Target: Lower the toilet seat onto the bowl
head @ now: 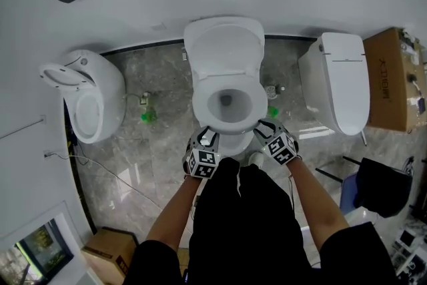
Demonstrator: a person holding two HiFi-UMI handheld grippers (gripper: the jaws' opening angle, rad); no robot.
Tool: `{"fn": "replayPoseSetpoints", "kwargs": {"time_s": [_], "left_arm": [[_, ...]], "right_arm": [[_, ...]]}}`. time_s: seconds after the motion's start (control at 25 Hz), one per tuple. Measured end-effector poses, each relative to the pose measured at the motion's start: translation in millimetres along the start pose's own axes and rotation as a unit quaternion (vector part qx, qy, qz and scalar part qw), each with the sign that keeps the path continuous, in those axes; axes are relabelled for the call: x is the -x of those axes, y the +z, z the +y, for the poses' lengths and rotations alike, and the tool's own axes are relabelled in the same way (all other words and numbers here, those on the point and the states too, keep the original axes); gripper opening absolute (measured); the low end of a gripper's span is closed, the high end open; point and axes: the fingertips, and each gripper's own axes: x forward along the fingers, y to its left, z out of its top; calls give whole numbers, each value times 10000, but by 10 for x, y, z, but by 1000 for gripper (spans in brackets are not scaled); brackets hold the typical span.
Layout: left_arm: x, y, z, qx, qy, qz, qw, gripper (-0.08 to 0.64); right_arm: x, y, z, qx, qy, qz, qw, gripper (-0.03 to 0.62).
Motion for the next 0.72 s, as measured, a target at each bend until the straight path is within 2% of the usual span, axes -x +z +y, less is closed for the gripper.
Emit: {"fn": "replayPoseSetpoints", "kwargs": {"time_s": [0.2, 0.44, 0.72], "left_arm": [[-37, -6, -43, 104, 2, -107, 9999, 153], [-40, -170, -120, 158, 212, 68, 9996, 152], [-52, -379, -192, 805, 393, 48, 9960, 149]], "right_arm": [[25, -46, -23, -12, 74, -188, 9998, 147], [-9, -183, 92, -175, 229, -341, 9990, 149], [-8, -309, 193, -315, 362, -434, 9979, 155]]}}
